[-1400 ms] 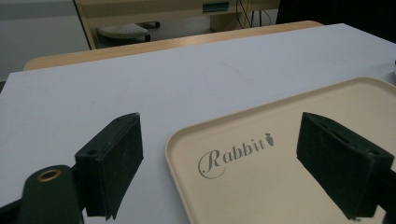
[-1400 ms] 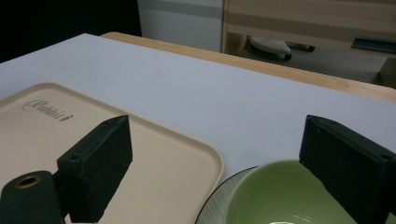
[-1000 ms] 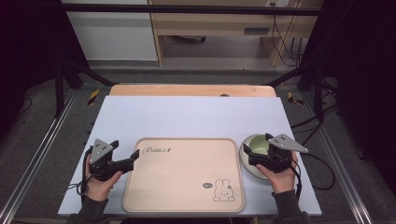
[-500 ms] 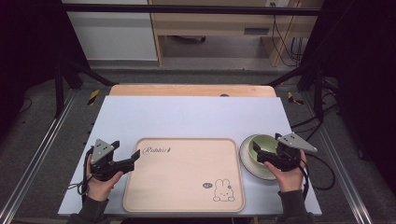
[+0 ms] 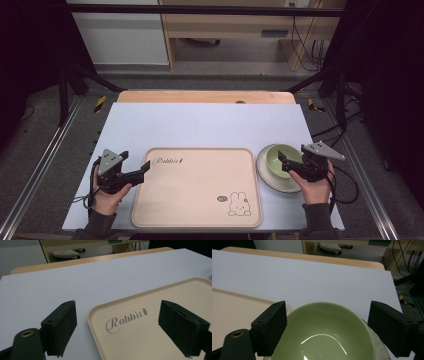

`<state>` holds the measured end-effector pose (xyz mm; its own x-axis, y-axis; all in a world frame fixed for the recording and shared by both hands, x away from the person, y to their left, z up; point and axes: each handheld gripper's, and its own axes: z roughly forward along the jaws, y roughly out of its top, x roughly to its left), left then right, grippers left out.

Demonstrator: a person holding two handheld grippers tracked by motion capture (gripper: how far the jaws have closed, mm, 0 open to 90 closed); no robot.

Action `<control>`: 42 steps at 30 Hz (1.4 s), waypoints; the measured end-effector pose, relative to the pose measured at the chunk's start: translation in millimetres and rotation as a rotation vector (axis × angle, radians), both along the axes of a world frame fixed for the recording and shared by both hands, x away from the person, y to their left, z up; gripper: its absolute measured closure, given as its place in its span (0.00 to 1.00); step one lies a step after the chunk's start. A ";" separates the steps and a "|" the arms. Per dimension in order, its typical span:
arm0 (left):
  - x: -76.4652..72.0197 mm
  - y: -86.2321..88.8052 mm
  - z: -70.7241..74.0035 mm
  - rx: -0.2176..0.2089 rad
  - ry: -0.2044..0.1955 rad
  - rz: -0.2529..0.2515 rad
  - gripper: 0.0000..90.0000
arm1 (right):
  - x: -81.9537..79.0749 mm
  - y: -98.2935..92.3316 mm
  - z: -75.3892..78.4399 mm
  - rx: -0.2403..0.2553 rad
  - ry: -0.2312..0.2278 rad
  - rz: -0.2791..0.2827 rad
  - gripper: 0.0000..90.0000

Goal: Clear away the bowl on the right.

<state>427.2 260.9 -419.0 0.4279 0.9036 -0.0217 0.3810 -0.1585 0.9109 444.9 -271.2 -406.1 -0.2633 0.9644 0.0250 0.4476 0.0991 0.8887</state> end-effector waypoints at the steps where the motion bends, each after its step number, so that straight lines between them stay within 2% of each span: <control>1: 0.0 0.1 -0.1 0.000 0.000 0.000 0.16 | 0.5 -1.5 -0.6 -0.008 0.004 -0.006 0.18; 8: 0.1 -0.1 -0.6 0.003 0.001 -0.002 0.17 | 3.5 -8.2 -5.4 -0.028 0.043 -0.043 0.21; 9: 0.3 -0.4 -1.0 0.000 0.002 -0.001 0.17 | 4.5 -12.1 -7.6 -0.034 0.061 -0.058 0.21; 14: 0.6 -0.5 -1.6 0.003 0.004 -0.001 0.17 | 6.1 -18.8 -11.8 -0.031 0.090 -0.081 0.24; 18: 0.6 -0.6 -1.8 0.005 0.005 -0.002 0.17 | 8.4 -23.2 -17.7 -0.036 0.132 -0.104 0.28; 26: 0.8 -0.8 -2.1 0.005 0.007 -0.004 0.17 | 12.5 -27.2 -24.6 -0.035 0.193 -0.114 0.34; 30: 0.7 -0.9 -2.0 0.005 0.006 -0.004 0.17 | 14.0 -28.4 -26.4 -0.039 0.209 -0.113 0.38; 37: 1.0 -1.2 -2.4 0.005 0.008 -0.005 0.17 | 17.3 -30.7 -30.3 -0.028 0.259 -0.128 0.49; 42: 0.8 -0.9 -2.2 0.004 0.007 -0.004 0.17 | 18.5 -32.4 -31.7 -0.032 0.277 -0.125 0.53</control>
<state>428.1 260.0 -421.2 0.4313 0.9020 -0.0209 0.3868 -0.1639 0.9075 463.4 -303.6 -437.9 -0.1299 0.9903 0.0488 0.6827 0.0536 0.7287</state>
